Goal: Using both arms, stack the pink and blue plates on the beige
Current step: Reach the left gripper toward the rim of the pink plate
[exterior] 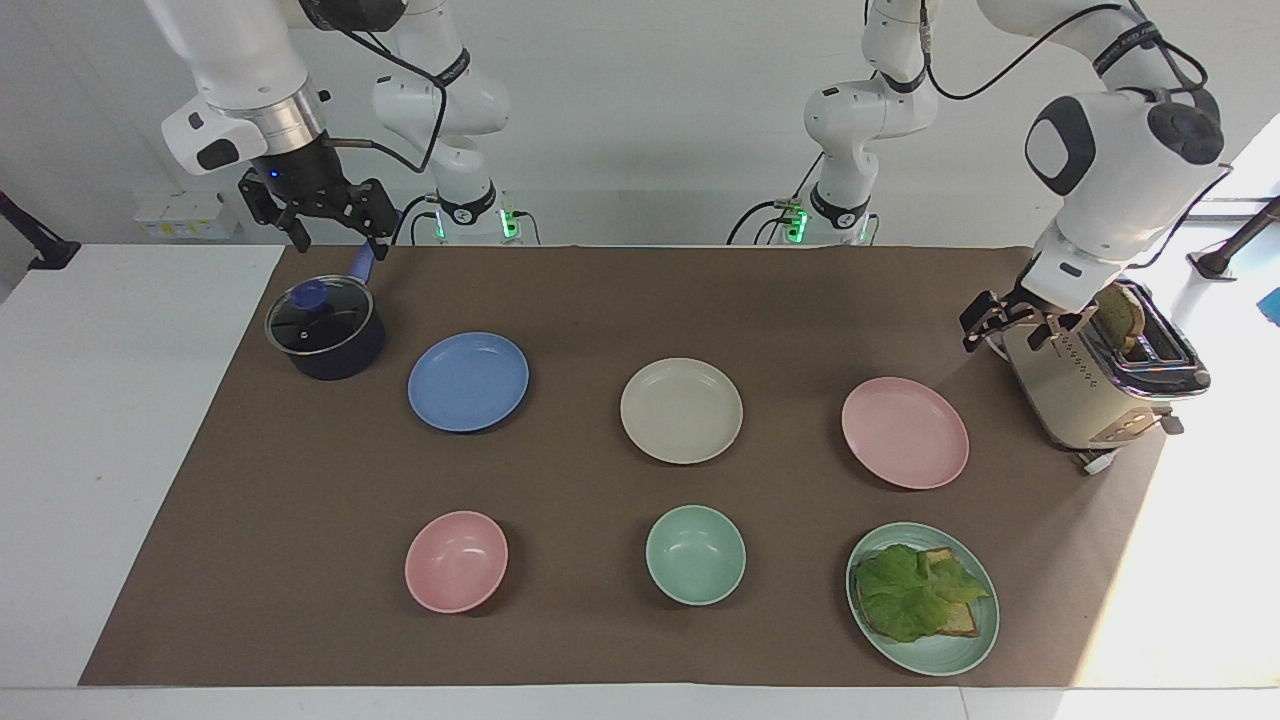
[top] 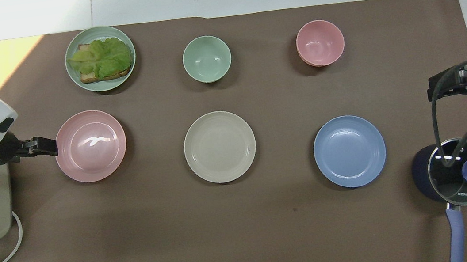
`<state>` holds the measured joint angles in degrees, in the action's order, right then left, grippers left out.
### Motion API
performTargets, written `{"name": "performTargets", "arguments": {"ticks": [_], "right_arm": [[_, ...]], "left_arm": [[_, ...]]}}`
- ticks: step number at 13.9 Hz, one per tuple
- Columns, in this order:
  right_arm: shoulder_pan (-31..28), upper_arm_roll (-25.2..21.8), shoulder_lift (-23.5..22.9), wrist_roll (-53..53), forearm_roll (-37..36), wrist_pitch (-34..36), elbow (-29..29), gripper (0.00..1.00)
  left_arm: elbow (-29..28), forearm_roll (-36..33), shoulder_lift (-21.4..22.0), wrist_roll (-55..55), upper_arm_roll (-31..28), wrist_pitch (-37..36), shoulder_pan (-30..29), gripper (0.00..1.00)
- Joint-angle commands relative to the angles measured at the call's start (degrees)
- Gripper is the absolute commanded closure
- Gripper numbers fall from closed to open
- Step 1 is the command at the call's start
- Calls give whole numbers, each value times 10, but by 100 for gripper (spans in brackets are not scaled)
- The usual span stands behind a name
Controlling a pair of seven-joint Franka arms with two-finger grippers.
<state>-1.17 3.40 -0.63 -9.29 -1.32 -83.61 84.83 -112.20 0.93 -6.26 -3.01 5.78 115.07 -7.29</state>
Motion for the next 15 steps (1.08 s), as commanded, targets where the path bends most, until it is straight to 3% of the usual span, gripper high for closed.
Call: {"name": "performTargets", "arguments": {"ticks": [1, 3, 7, 11, 13, 14, 15], "right_arm": [[-8, 3, 5, 1, 9, 3, 2, 0], [-8, 3, 5, 2, 9, 3, 2, 0], [-9, -1, 5, 1, 9, 3, 2, 0], [-10, -1, 5, 2, 9, 3, 2, 0], [-9, -1, 5, 2, 9, 5, 2, 0], [-9, -1, 5, 2, 9, 6, 2, 0], [-9, -1, 5, 2, 9, 6, 2, 0]], "left_arm": [[-6, -8, -37, 10, 4, 44, -7, 0], [-18, -8, -54, 28, 4, 65, -10, 0], [-77, -8, -49, 84, 4, 83, -12, 0], [-97, -8, -38, 93, 4, 75, -12, 0], [-92, -6, -40, 99, 4, 69, -12, 68], [-90, -6, -40, 106, 4, 68, -12, 94], [-90, -6, -40, 106, 4, 68, -12, 100]]}}
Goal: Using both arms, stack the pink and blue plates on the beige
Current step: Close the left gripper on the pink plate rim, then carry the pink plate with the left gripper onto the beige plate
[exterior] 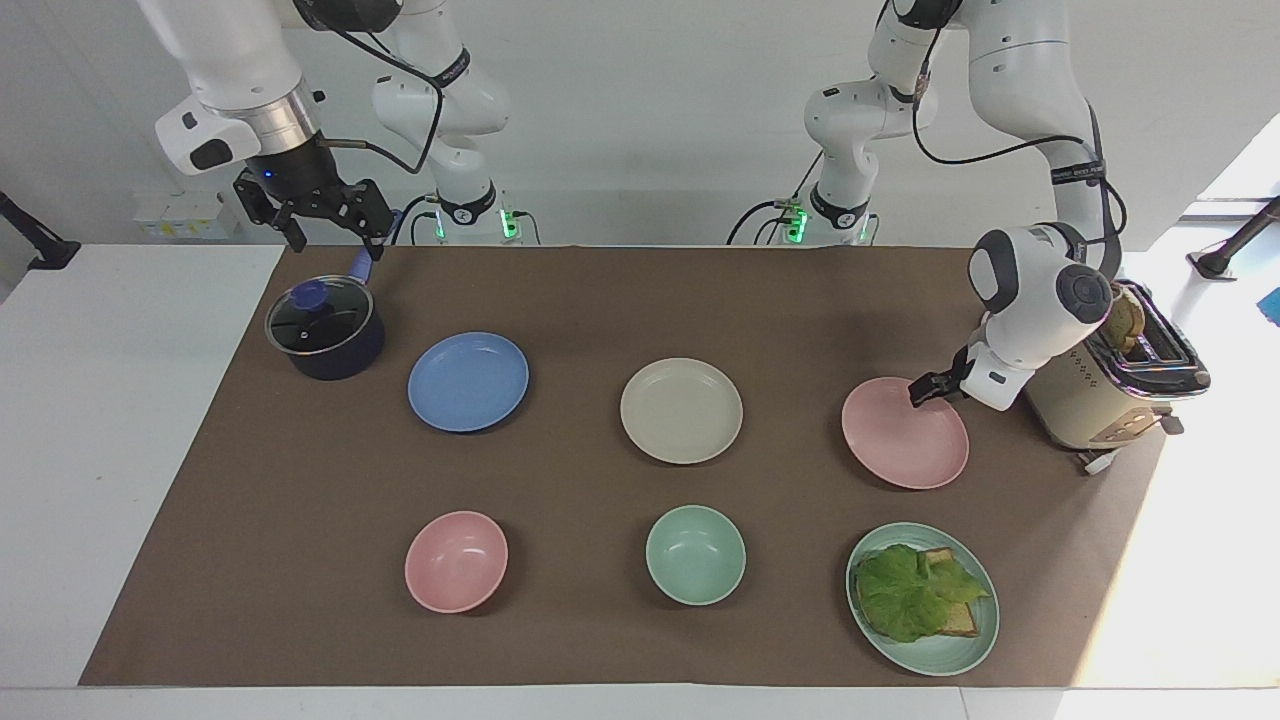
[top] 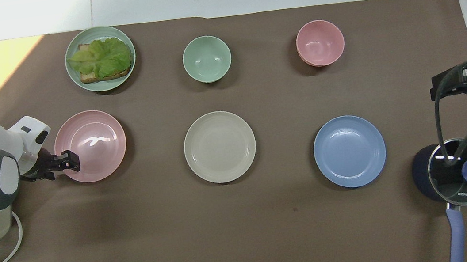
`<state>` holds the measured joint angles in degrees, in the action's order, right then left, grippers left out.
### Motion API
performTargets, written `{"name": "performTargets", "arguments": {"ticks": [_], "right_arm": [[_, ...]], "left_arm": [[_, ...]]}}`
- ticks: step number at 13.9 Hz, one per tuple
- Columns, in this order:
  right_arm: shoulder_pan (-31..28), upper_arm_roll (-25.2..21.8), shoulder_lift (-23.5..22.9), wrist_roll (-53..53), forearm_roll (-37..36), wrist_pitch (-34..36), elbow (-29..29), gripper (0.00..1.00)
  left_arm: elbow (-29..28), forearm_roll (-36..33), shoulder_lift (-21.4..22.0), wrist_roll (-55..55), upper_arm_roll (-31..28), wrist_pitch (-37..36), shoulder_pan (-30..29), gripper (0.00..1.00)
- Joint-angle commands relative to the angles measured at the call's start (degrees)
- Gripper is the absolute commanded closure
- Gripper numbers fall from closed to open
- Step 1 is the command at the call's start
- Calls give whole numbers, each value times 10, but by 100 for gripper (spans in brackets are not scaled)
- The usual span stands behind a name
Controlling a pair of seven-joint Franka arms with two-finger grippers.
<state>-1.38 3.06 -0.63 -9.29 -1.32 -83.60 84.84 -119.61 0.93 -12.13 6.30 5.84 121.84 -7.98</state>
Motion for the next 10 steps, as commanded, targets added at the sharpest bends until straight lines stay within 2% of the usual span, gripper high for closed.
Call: {"name": "performTargets", "arguments": {"ticks": [1, 5, 10], "right_arm": [[-7, 2, 5, 2, 9, 5, 2, 0], [-7, 2, 5, 2, 9, 5, 2, 0], [-8, 2, 5, 2, 9, 3, 2, 0]], "left_arm": [[-15, -6, 18, 12, 4, 1, -4, 100], [12, -4, 12, 13, 5, -33, 5, 100], [132, 67, 12, 24, 5, -207, 25, 100]]}}
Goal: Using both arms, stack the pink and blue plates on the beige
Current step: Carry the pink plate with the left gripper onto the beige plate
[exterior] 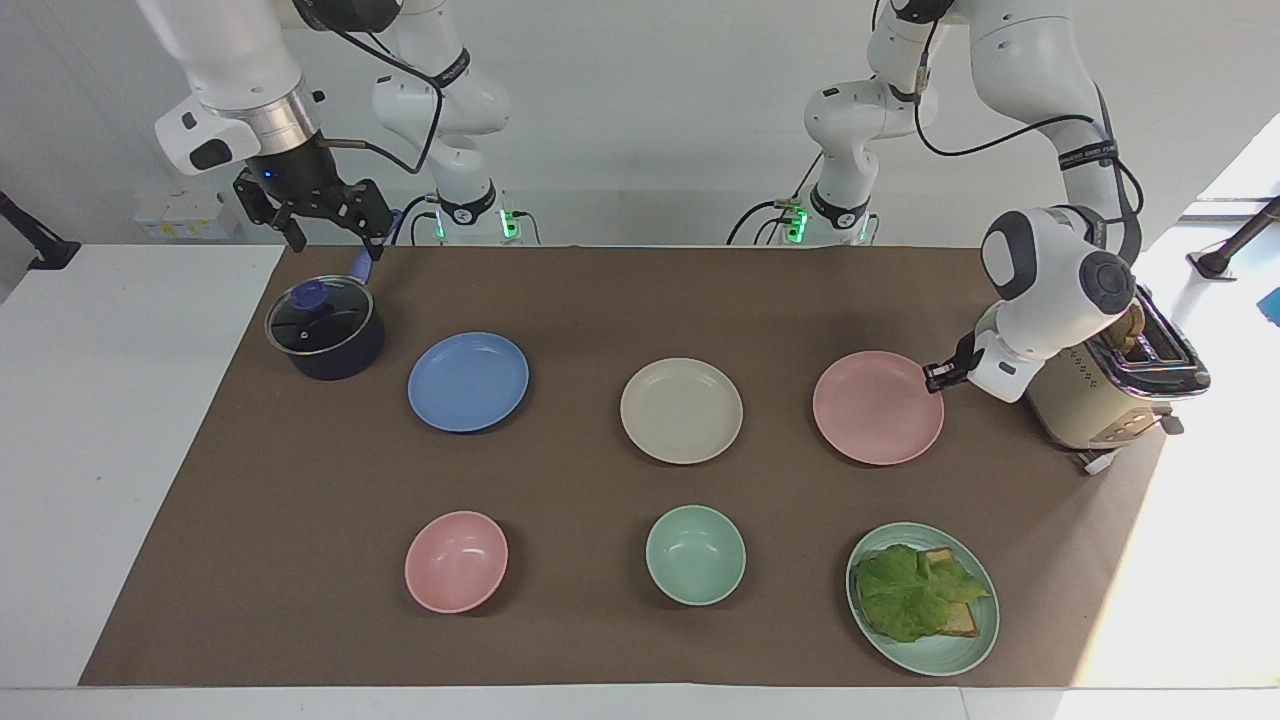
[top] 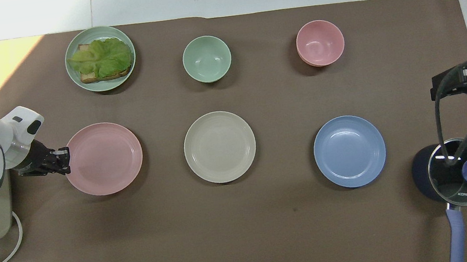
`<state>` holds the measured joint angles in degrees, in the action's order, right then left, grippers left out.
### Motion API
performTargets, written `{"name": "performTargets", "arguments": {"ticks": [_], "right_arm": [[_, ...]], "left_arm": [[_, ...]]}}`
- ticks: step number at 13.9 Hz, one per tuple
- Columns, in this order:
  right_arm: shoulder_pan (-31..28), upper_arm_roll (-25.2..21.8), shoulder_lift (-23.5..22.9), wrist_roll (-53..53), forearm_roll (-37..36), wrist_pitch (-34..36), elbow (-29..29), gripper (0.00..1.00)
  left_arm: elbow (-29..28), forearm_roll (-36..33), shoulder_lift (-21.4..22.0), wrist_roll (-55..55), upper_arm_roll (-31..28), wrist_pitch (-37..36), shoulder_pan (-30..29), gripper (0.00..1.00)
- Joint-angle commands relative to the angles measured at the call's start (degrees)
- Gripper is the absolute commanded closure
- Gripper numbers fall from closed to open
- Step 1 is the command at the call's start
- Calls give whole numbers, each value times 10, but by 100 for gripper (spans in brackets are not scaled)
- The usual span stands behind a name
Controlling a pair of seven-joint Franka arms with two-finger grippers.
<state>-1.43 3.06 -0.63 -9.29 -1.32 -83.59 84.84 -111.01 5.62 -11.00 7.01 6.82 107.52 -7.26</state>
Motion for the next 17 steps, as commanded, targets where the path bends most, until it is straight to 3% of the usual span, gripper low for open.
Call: {"name": "performTargets", "arguments": {"ticks": [1, 3, 7, 10, 12, 13, 14, 17], "right_arm": [[-8, 2, 5, 2, 9, 4, 2, 0], [-8, 2, 5, 2, 9, 3, 2, 0], [-8, 3, 5, 3, 10, 2, 2, 0], [-8, 2, 5, 3, 10, -8, 3, 0], [-8, 2, 5, 3, 10, -17, 9, 0], [-8, 2, 5, 3, 10, -18, 9, 0], [-8, 2, 8, 4, 10, -31, 18, 0], [-13, 1, 30, 8, 10, -91, 77, 0]], "left_arm": [[61, 39, 5, 45, -4, -88, 32, 100], [83, 51, 7, 141, -3, -108, 89, 100], [50, 71, 13, 267, -2, -47, 216, 100], [-32, 98, 8, 274, -2, 113, 277, 100], [-40, 106, 1, 273, -2, 144, 295, 100], [-40, 106, 1, 266, -2, 146, 295, 93], [-41, 106, 1, 265, -3, 146, 294, 1], [-36, 102, 1, 265, -6, 137, 285, 0]]}}
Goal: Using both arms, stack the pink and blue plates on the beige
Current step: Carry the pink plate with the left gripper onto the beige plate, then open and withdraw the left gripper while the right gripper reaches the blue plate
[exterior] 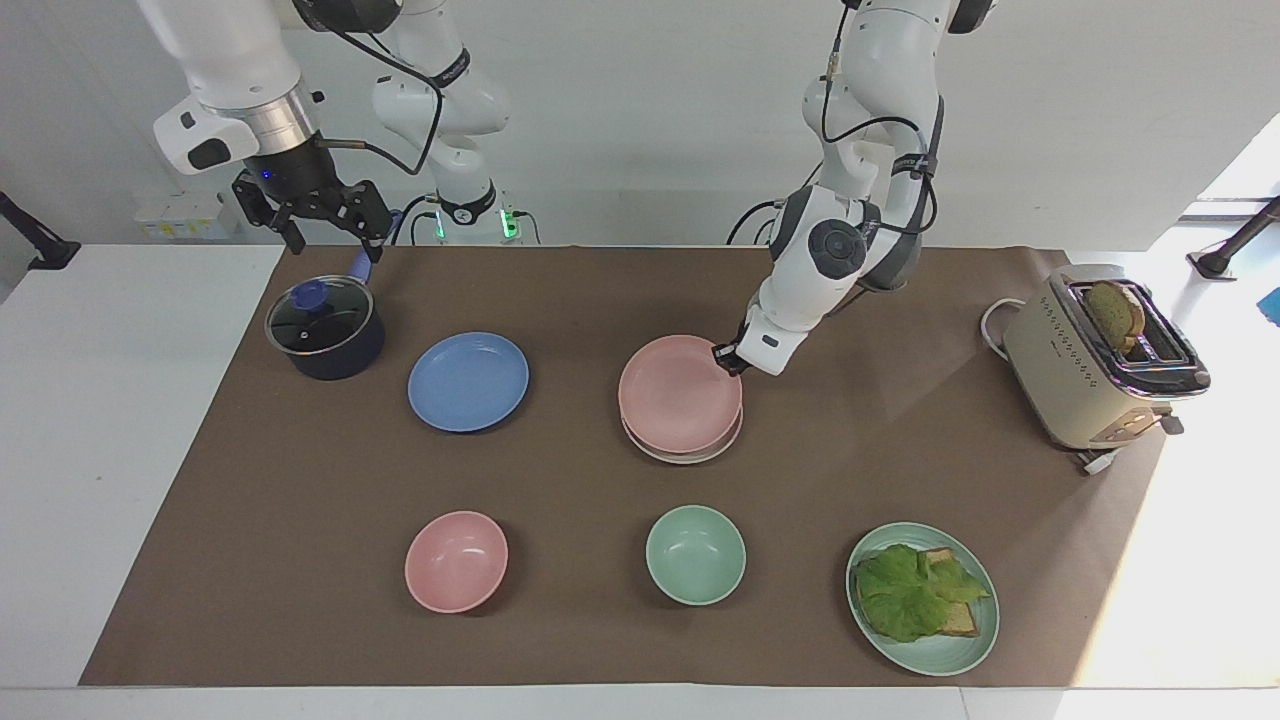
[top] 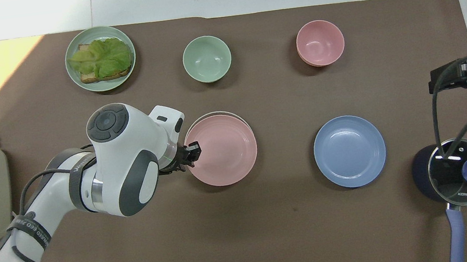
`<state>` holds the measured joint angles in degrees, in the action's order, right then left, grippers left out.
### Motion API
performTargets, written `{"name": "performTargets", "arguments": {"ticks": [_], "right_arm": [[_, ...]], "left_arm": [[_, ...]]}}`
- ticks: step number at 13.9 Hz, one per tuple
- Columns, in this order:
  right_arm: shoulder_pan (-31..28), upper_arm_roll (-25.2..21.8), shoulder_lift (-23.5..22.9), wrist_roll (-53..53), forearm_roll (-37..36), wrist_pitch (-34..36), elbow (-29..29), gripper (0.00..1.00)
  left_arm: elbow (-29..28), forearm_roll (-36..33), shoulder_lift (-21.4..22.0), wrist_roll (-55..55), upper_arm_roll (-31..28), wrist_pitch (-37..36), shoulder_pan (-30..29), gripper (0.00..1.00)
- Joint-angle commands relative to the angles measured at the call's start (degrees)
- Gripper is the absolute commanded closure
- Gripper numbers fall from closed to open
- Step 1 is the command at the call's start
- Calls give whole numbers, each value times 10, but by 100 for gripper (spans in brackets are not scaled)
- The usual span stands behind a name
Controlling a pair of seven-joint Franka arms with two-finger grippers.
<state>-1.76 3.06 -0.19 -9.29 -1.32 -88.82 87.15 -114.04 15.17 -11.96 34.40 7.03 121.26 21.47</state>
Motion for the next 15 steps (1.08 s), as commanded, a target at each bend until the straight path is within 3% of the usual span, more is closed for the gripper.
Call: {"name": "performTargets", "arguments": {"ticks": [1, 3, 6, 9, 12, 15], "right_arm": [[-10, 1, 26, 9, 10, -45, 64, 0], [-10, 1, 25, 16, 10, -78, 113, 0], [-4, 2, 25, 17, 11, -185, 219, 0], [-16, 1, 32, 50, 51, -319, 339, 0], [-32, 2, 34, 111, 100, -388, 412, 0], [-50, 1, 29, 191, 165, -453, 468, 0]], "left_arm": [[-4, 2, 12, -9, -11, -2, -13, 0], [30, -42, 15, -24, -11, -42, -58, 0], [73, -137, 32, -139, -11, -85, -122, 0], [108, -142, 64, -265, -11, -119, -189, 0], [185, -143, 82, -335, -12, -212, -216, 0], [189, -143, 119, -373, -12, -245, -226, 0]]}}
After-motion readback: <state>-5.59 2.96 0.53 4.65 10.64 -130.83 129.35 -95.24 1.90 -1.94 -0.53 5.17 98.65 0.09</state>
